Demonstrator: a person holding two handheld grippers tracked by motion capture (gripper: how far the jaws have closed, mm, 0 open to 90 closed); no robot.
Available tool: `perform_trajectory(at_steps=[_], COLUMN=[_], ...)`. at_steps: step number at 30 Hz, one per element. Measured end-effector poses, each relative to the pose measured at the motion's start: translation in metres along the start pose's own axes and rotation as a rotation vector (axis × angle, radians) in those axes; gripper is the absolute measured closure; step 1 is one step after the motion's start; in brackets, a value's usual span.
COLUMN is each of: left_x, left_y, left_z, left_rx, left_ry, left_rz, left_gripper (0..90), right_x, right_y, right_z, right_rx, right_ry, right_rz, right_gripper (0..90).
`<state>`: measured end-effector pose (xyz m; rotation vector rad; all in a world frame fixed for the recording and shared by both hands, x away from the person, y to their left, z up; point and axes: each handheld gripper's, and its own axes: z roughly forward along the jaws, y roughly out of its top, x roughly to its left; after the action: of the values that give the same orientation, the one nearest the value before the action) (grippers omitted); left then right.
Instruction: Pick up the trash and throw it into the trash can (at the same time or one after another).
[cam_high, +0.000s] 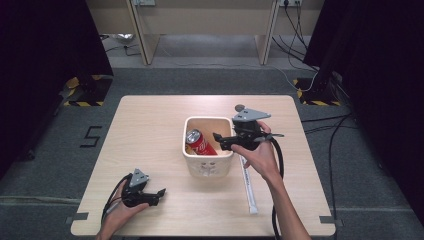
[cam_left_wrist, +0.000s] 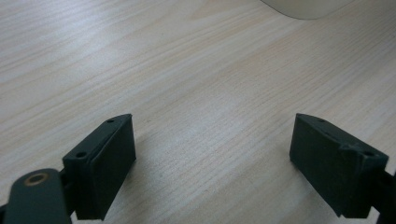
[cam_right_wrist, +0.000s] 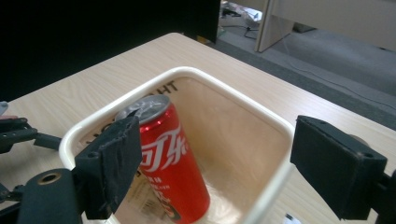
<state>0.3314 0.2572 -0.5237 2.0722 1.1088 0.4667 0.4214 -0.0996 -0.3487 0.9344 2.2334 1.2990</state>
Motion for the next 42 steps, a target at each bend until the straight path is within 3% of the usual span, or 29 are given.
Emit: perform_trajectory(at_steps=[13, 20, 25, 33, 40, 42], left_x=[0.000, 0.000, 0.000, 0.000, 0.000, 0.000], left_y=[0.000, 0.000, 0.000, 0.000, 0.000, 0.000], left_z=[0.000, 0.000, 0.000, 0.000, 0.000, 0.000], left_rx=[0.000, 0.000, 0.000, 0.001, 0.001, 0.001], left_ry=[0.000, 0.000, 0.000, 0.001, 0.001, 0.001], left_rz=[0.000, 0.000, 0.000, 0.001, 0.001, 0.001], left_gripper=[13.6, 13.6, 13.6, 13.6, 13.6, 13.6], right_x=[-0.022, -0.031, -0.034, -0.033, -0.031, -0.029], right_y=[-0.022, -0.040, -0.053, -0.069, -0.082, -0.086], right_z=[-0.046, -0.062, -0.064, -0.059, -0.049, -0.046], right_rx=[-0.021, -0.013, 0.004, 0.035, 0.093, 0.105], right_ry=[-0.091, -0.135, -0.164, -0.155, -0.193, -0.184], right_rz=[0.019, 0.039, 0.052, 0.054, 0.028, 0.029], right_gripper=[18.9, 20.4, 22.7, 26.9, 29.5, 30.2])
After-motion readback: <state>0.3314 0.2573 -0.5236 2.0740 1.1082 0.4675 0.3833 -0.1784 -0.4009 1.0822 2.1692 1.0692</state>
